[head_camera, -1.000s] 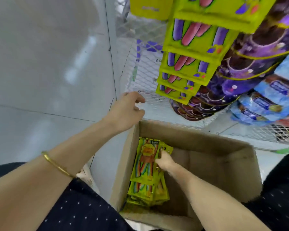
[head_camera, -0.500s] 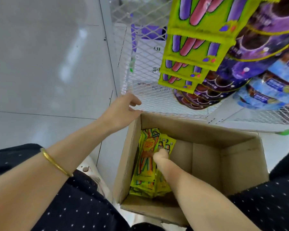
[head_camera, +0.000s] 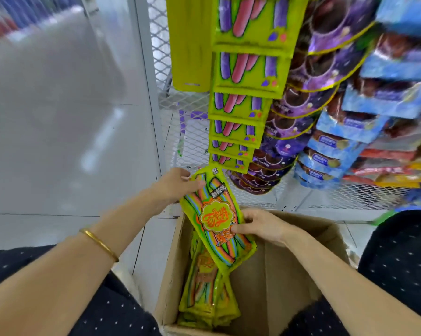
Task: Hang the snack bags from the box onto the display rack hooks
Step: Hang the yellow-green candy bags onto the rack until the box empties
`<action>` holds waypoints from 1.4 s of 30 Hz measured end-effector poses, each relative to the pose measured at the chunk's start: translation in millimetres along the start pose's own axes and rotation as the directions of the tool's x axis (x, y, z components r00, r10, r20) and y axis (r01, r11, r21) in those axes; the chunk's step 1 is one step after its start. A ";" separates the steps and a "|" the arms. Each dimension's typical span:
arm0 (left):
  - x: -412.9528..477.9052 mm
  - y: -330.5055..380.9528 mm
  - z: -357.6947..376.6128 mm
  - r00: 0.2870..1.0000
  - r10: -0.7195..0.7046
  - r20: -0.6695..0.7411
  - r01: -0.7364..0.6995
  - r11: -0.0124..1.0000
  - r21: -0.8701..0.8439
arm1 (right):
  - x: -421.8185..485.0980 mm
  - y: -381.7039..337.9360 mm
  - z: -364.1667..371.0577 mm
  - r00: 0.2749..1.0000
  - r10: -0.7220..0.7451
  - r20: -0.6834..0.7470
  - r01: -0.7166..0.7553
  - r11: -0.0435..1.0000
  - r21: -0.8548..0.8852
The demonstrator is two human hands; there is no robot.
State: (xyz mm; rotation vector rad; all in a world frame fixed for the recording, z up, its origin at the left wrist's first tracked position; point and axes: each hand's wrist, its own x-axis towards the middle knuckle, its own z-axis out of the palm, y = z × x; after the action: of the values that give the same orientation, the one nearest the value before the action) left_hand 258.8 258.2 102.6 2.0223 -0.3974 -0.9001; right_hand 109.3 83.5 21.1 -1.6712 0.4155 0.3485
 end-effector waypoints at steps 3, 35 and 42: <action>-17.6 27.5 -9.6 0.990 0.138 -0.022 -0.138 0.990 -0.038 | -14.3 -31.1 -2.8 0.993 -0.110 -0.051 0.110 0.994 -0.001; -14.6 131.1 -96.3 0.809 0.315 -0.496 -0.519 0.779 -0.352 | -14.4 -219.3 46.9 0.080 -0.849 -0.522 0.642 0.444 -0.625; -26.7 121.2 -102.3 0.916 0.302 -0.265 -0.401 0.664 -0.631 | 1.8 -235.5 62.6 0.075 -0.783 -0.617 0.646 0.509 -0.568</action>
State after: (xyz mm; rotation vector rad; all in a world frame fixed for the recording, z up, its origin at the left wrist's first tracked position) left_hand 320.8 263.4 250.8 1.2509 -0.3073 -0.5355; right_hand 220.1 173.4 218.6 -1.8749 0.1624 -1.3492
